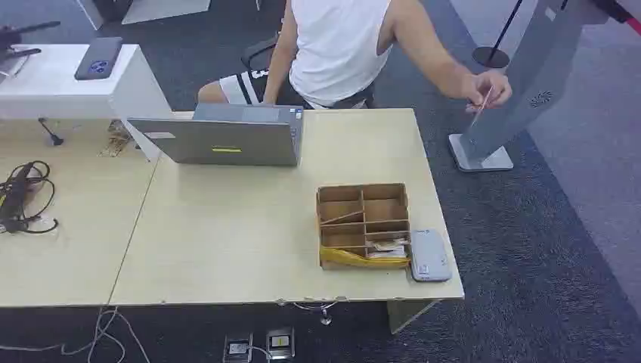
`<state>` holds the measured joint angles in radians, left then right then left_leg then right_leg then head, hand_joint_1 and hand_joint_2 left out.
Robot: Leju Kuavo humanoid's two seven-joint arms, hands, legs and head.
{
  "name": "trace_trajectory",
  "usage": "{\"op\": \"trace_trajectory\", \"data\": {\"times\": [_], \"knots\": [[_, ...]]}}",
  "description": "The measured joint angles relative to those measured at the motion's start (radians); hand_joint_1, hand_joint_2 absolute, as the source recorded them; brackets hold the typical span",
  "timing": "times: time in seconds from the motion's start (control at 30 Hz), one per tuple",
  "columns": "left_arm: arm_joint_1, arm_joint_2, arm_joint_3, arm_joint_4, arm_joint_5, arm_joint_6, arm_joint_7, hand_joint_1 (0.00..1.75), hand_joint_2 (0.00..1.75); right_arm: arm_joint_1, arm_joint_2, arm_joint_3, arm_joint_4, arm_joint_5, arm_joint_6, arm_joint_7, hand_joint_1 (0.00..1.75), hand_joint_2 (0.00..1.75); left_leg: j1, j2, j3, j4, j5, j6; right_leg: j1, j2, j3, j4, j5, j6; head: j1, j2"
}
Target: Pass the card to the sensor for recognition and then transmit it.
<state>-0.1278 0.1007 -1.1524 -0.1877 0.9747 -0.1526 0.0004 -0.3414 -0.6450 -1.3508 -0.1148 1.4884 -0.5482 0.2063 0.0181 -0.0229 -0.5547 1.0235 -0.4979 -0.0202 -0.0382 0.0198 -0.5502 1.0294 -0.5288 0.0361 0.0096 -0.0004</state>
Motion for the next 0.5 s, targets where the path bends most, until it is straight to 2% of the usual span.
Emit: {"op": "trace_trajectory", "data": {"times": [0.23,0.33,0.43,0.5], "knots": [[-0.001,-0.002,0.000,0.000,0.013,0.000,-0.010,0.00,1.75,-0.230,-0.197,0.000,0.014,0.047,0.036,0.035,0.00,1.75,-0.003,-0.002,-0.001,0.000,0.003,0.004,-0.003,-0.002,0.000,0.001,0.001,0.002,0.000,0.000],[0.000,-0.002,0.000,0.000,0.014,0.000,-0.012,0.00,1.75,-0.321,-0.256,0.014,0.017,0.047,0.048,0.036,0.00,1.75,-0.003,-0.006,-0.003,0.000,0.003,0.005,-0.003,-0.006,0.001,0.001,0.001,0.002,0.001,0.000],[0.000,-0.001,0.000,0.000,0.015,0.000,-0.013,0.00,1.75,-0.487,-0.302,0.060,0.023,0.047,0.067,0.031,0.00,1.75,-0.007,-0.003,-0.005,0.000,0.004,0.005,-0.007,-0.003,-0.004,0.004,0.002,0.003,0.000,0.000],[-0.002,0.000,0.000,0.000,0.015,0.000,-0.013,0.00,1.75,-0.618,-0.332,0.126,0.026,0.047,0.078,0.029,0.00,1.75,-0.007,-0.004,-0.005,0.000,0.004,0.006,-0.007,-0.004,-0.003,0.004,0.002,0.003,0.000,0.000]]}}
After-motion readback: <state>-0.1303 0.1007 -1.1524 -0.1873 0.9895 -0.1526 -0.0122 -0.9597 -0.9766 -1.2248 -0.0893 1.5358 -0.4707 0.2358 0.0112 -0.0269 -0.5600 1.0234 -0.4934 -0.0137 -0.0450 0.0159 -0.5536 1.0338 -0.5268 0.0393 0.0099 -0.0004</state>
